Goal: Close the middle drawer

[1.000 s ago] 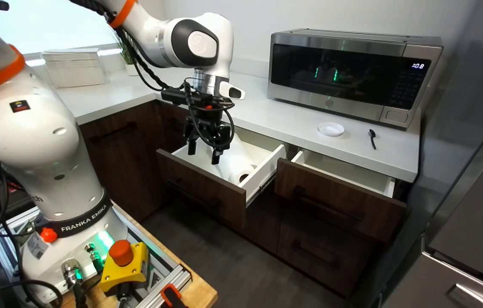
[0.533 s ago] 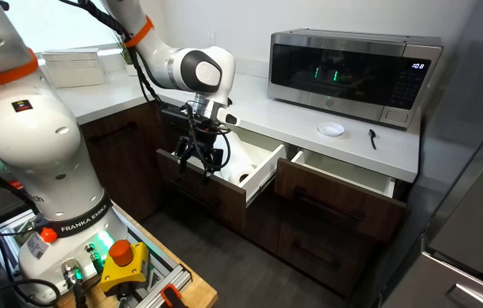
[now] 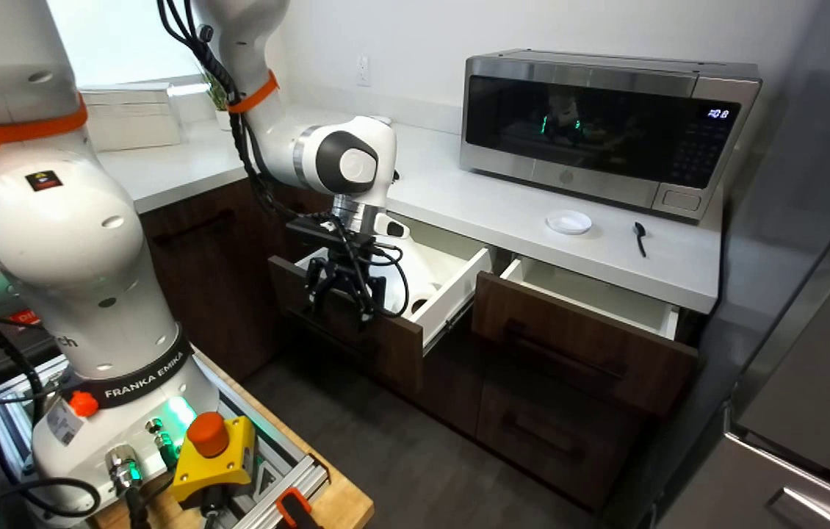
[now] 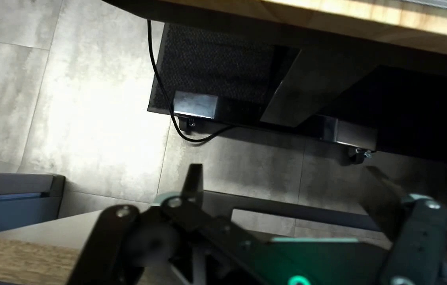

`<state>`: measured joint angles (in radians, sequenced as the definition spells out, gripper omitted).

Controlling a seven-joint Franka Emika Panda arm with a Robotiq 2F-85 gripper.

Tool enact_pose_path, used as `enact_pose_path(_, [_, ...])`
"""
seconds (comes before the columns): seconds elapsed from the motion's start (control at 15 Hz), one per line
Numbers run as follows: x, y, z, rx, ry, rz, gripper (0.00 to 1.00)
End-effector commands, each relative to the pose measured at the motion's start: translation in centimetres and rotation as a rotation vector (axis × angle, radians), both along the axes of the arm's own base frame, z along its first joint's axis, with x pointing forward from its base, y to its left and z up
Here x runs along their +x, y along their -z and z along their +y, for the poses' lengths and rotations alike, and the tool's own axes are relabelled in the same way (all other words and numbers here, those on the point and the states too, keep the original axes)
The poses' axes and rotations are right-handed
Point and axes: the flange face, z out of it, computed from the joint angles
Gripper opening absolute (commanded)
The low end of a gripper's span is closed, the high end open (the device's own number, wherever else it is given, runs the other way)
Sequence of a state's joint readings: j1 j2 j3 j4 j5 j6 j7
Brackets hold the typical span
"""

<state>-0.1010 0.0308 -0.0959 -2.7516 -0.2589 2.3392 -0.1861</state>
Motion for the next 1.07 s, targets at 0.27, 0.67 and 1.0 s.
enact_pose_path(0.27, [2.3,-1.3,-0.2,0.003,-0.067,-0.154,1.00])
enact_pose_path(0.67, [3.5,-1.0,-0.6,0.009,-0.098,-0.276,1.00])
enact_pose_path(1.0, [5.9,-0.1,1.5,-0.012,-0.102,-0.451,1.00])
